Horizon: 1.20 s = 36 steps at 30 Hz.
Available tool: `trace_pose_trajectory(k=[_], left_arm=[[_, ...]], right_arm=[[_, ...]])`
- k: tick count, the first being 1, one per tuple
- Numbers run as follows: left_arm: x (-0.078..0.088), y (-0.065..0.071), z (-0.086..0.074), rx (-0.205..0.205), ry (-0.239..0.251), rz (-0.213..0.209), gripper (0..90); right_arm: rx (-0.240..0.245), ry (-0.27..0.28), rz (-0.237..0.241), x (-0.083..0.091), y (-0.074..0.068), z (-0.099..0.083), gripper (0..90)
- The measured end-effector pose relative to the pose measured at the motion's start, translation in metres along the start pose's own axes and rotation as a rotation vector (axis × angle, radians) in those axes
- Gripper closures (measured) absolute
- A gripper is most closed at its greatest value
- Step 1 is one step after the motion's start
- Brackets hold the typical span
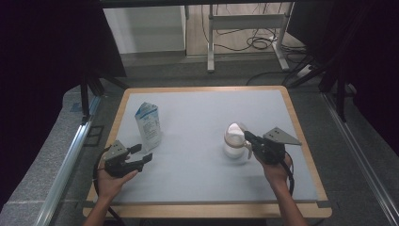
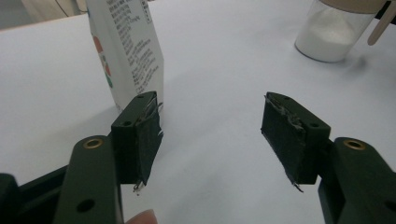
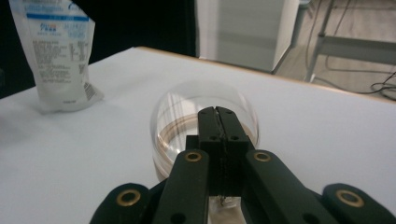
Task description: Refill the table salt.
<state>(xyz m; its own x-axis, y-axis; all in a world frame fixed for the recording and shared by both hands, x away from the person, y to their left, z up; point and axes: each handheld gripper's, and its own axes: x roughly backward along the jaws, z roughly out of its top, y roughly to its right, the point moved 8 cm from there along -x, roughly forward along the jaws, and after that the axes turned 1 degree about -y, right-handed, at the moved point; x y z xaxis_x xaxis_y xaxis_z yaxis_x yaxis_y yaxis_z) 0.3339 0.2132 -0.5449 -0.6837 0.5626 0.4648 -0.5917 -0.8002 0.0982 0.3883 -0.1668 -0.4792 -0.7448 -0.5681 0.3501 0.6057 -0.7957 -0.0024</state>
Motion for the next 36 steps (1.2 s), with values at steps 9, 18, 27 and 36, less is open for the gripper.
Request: trace_pose_trajectory(k=[9, 18, 27, 36], left_arm=[[-0.004, 0.001, 0.000, 0.017, -0.006, -0.020, 37.2], [-0.009, 0.005, -0.005, 0.054, -0.020, -0.067, 36.6], [-0.016, 0.013, -0.007, 0.058, -0.043, -0.092, 35.9], [-0.025, 0.021, -0.013, 0.055, -0.073, -0.114, 35.9]], right_arm=[[0.007, -0.056, 0.037, -0.019, -0.009, -0.003, 90.0], [-0.069, 0.024, 0.015, 0.005, 0.014, -0.005, 81.4], [-0.106, 0.029, -0.032, 0.029, 0.042, -0.037, 54.4], [-0.159, -0.018, -0.071, 0.043, 0.066, -0.074, 47.4]])
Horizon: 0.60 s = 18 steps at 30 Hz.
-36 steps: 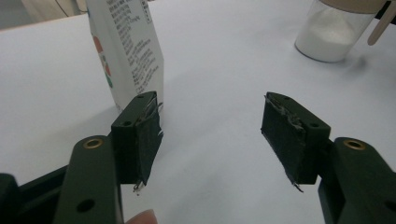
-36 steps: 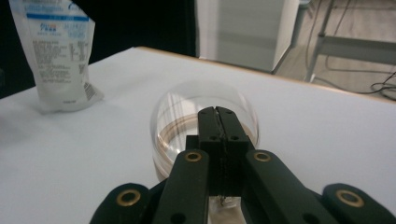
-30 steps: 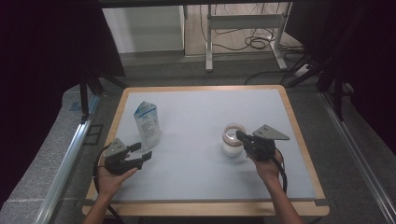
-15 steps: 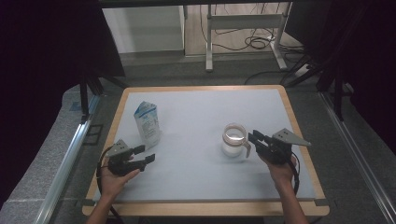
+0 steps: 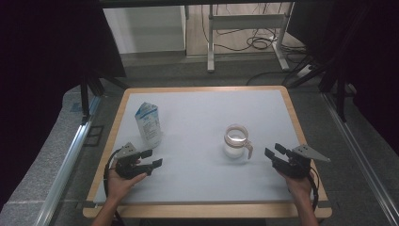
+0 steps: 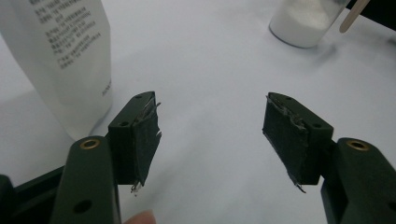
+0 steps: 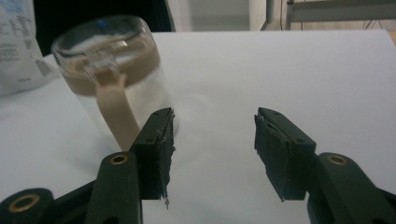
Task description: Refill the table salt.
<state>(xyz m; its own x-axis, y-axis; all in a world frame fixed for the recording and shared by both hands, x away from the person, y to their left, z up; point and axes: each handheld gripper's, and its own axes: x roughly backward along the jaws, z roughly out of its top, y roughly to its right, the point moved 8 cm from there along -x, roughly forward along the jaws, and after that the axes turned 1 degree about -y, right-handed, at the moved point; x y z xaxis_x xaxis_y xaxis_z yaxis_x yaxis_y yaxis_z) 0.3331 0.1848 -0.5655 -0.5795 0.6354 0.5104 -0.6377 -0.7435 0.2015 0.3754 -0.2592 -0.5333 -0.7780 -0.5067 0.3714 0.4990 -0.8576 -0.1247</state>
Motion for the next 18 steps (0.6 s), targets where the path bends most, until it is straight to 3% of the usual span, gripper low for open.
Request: trace_pose_trajectory(k=[4, 14, 18], left_arm=[[-0.003, 0.002, -0.002, 0.002, -0.008, -0.007, 35.7], [-0.010, 0.004, -0.009, 0.007, -0.036, -0.020, 35.7], [-0.011, 0.005, -0.009, 0.007, -0.040, -0.022, 35.7]], right_arm=[[0.011, -0.037, -0.025, 0.001, 0.006, -0.012, 45.0], [0.044, -0.098, -0.028, -0.005, 0.005, -0.025, 40.0], [0.046, -0.096, -0.028, -0.006, 0.004, -0.024, 39.1]])
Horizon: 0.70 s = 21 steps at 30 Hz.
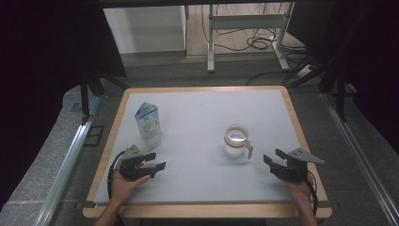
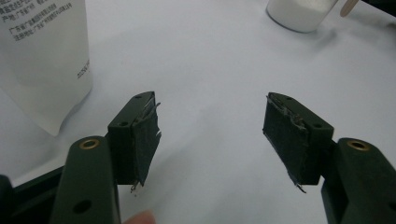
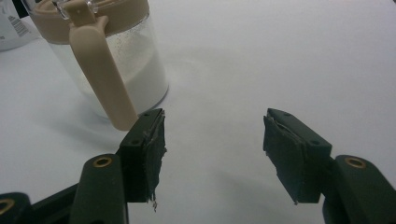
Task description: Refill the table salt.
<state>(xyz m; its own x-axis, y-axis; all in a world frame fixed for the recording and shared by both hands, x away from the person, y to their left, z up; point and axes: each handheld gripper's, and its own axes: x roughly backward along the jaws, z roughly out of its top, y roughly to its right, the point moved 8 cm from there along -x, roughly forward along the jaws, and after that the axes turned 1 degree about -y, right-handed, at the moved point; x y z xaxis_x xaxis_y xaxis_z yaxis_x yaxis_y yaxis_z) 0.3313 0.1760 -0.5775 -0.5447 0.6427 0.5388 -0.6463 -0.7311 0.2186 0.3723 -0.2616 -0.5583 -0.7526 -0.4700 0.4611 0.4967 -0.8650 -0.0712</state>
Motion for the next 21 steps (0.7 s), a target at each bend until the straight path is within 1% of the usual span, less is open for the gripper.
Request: trace_pose_trajectory(k=[11, 15, 17, 21], left_arm=[[-0.004, 0.001, 0.000, 0.003, -0.018, -0.003, 35.3], [-0.008, 0.003, 0.000, -0.005, -0.029, -0.002, 35.2], [-0.010, 0.004, 0.001, -0.008, -0.036, -0.003, 35.2], [-0.020, 0.006, 0.007, -0.008, -0.063, -0.004, 34.7]], right_arm=[[0.008, -0.002, -0.009, -0.001, -0.001, 0.002, 36.9], [0.012, -0.005, -0.013, -0.002, 0.000, 0.003, 36.4], [0.012, -0.009, -0.024, -0.003, 0.000, 0.003, 35.7], [0.030, -0.041, -0.041, -0.010, -0.003, 0.005, 32.8]])
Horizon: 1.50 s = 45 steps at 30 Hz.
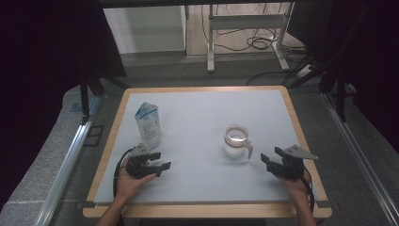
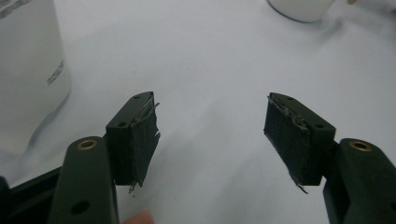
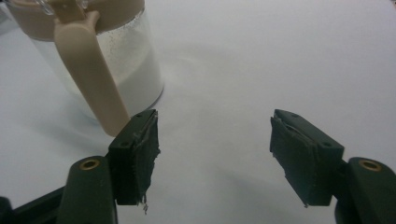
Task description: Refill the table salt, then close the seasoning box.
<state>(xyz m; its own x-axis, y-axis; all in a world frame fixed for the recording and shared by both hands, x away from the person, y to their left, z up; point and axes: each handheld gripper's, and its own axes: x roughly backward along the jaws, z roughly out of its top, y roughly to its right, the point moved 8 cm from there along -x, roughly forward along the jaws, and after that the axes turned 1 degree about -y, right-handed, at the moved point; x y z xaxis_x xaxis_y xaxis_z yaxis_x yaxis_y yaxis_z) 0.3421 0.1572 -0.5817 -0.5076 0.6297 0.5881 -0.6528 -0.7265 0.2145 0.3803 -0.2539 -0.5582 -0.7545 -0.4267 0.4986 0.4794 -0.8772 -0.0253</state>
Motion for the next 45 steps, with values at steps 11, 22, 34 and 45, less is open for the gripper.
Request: trace_pose_trajectory(k=[11, 22, 34, 45], left_arm=[[-0.009, -0.001, 0.005, 0.004, -0.021, -0.003, 33.5], [-0.006, -0.001, 0.004, 0.006, -0.016, -0.004, 33.5], [-0.001, -0.004, 0.004, 0.016, 0.004, 0.001, 33.3], [0.001, -0.004, 0.003, 0.014, 0.003, -0.006, 33.3]], right_arm=[[0.016, -0.042, -0.019, -0.011, -0.003, 0.002, 30.7], [0.002, -0.032, -0.026, -0.007, -0.001, 0.001, 30.2], [0.000, -0.029, -0.024, -0.006, 0.000, 0.000, 30.2], [0.008, -0.024, -0.012, -0.003, -0.002, 0.000, 30.2]])
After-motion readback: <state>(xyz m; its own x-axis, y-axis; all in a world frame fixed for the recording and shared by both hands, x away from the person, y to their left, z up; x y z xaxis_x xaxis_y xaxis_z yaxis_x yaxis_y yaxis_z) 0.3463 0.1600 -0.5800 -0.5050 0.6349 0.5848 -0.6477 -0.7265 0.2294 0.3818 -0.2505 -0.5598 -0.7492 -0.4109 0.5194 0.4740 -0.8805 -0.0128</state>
